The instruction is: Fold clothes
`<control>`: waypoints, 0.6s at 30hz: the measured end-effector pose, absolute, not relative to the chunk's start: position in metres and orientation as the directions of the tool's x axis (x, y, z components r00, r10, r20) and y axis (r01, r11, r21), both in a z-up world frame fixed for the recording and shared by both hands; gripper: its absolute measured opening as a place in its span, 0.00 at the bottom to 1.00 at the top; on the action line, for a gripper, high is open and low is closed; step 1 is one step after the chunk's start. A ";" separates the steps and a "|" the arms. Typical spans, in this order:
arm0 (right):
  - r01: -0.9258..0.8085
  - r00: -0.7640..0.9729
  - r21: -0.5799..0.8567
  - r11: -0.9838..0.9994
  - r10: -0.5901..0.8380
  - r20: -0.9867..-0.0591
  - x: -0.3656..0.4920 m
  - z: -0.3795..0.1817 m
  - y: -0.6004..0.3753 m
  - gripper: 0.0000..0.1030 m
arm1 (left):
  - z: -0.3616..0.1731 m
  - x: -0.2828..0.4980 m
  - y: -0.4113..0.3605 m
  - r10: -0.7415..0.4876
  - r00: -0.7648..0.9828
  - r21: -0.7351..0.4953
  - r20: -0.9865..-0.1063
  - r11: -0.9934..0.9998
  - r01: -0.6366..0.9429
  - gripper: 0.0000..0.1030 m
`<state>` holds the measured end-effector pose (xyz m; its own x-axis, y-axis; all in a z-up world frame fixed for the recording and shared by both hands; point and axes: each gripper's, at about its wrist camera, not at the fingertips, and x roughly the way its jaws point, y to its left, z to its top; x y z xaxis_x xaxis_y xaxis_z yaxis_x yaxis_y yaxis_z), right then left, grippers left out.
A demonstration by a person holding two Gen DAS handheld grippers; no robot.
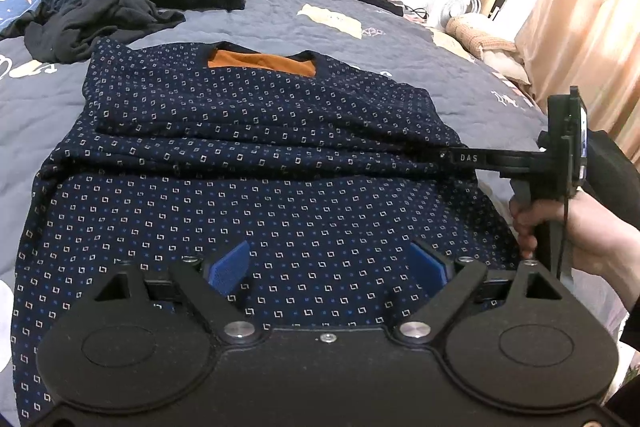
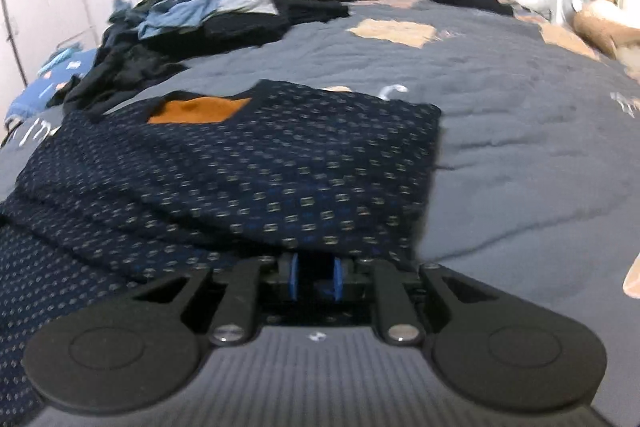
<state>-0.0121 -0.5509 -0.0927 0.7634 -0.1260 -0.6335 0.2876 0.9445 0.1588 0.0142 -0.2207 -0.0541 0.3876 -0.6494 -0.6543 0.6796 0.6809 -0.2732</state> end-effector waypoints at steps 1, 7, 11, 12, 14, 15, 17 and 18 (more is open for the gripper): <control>0.292 0.762 0.177 0.940 -0.116 -0.637 -0.014 -0.094 -0.556 0.12 | -0.055 0.015 -0.220 -0.649 0.386 -0.273 -0.656 0.681 0.680 0.83; 0.293 0.737 0.121 0.948 -0.143 -0.660 -0.024 -0.083 -0.559 0.11 | -0.054 0.016 -0.217 -0.650 0.388 -0.272 -0.653 0.680 0.681 0.83; 0.296 0.712 0.104 0.949 -0.147 -0.687 -0.028 -0.082 -0.558 0.11 | -0.052 0.015 -0.216 -0.652 0.393 -0.266 -0.648 0.678 0.686 0.83; 0.293 0.698 0.096 0.951 -0.144 -0.702 -0.029 -0.080 -0.557 0.11 | -0.052 0.015 -0.216 -0.651 0.394 -0.264 -0.648 0.678 0.686 0.83; 0.286 0.675 0.070 0.956 -0.149 -0.723 -0.032 -0.076 -0.556 0.11 | -0.051 0.015 -0.216 -0.650 0.397 -0.263 -0.648 0.680 0.685 0.84; 0.282 0.667 0.062 0.957 -0.149 -0.730 -0.034 -0.074 -0.557 0.11 | -0.051 0.016 -0.216 -0.650 0.396 -0.264 -0.649 0.681 0.683 0.84; 0.279 0.655 0.064 0.958 -0.141 -0.742 -0.038 -0.070 -0.558 0.16 | -0.051 0.016 -0.216 -0.649 0.398 -0.262 -0.648 0.681 0.684 0.84; 0.278 0.655 0.070 0.958 -0.135 -0.743 -0.040 -0.066 -0.558 0.16 | -0.050 0.016 -0.216 -0.649 0.401 -0.258 -0.646 0.680 0.686 0.84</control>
